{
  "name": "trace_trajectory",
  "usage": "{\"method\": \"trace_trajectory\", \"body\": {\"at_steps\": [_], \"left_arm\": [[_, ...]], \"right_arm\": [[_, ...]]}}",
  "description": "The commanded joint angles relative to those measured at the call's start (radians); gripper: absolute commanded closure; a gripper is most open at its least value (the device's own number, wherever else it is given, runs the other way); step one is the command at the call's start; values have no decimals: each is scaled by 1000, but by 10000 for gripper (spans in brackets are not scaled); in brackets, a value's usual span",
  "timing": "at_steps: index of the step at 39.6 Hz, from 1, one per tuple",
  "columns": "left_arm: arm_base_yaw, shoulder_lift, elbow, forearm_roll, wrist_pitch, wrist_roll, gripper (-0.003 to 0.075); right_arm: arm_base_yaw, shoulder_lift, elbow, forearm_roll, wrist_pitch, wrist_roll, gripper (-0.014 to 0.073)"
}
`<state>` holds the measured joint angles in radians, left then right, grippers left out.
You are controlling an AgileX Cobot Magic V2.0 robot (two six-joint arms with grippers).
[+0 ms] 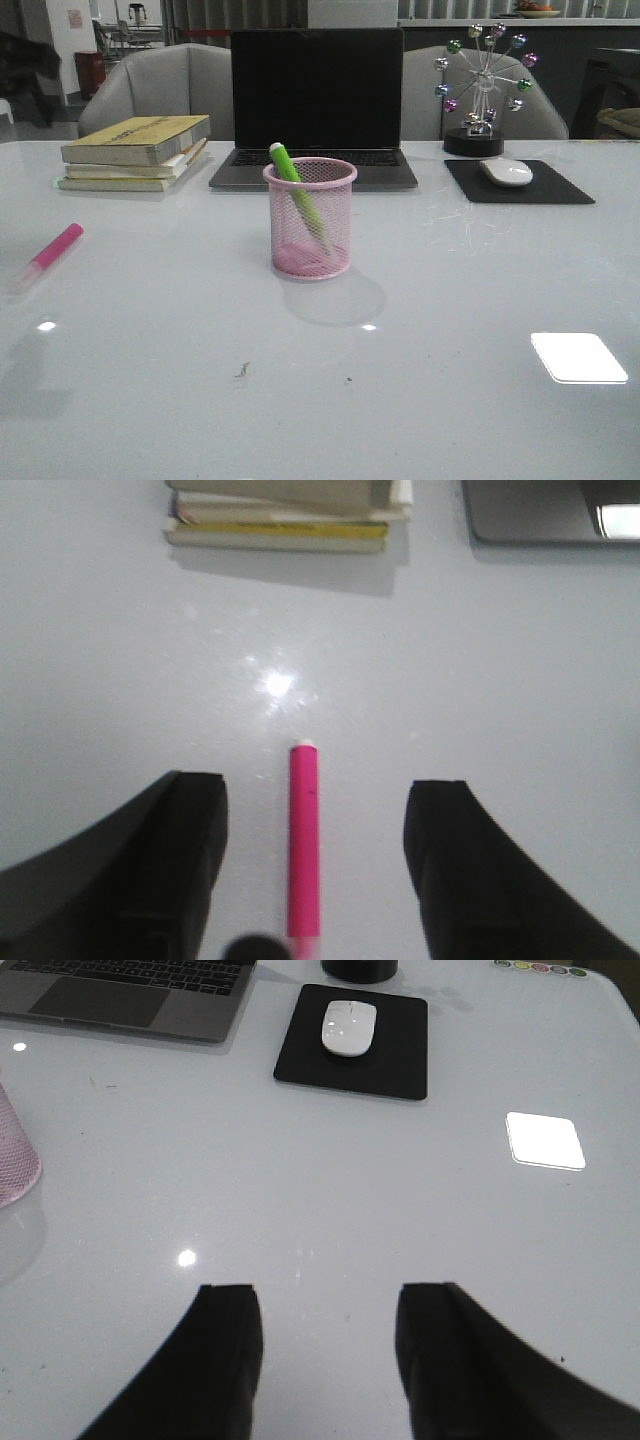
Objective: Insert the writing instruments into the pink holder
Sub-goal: 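Lower the left gripper onto the pink marker and close on it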
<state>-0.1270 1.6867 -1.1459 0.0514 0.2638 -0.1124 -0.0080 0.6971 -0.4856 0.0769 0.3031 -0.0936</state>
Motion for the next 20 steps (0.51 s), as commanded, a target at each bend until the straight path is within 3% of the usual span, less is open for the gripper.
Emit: {"method": "trace_trajectory", "body": {"at_steps": [1, 20], "left_arm": [[-32, 20, -45, -7, -41, -5, 285], [-38, 221, -46, -10, -41, -5, 285]], "right_arm": [[-8, -7, -29, -6, -78, -6, 160], [-8, -7, -29, -6, -22, -6, 160]]}}
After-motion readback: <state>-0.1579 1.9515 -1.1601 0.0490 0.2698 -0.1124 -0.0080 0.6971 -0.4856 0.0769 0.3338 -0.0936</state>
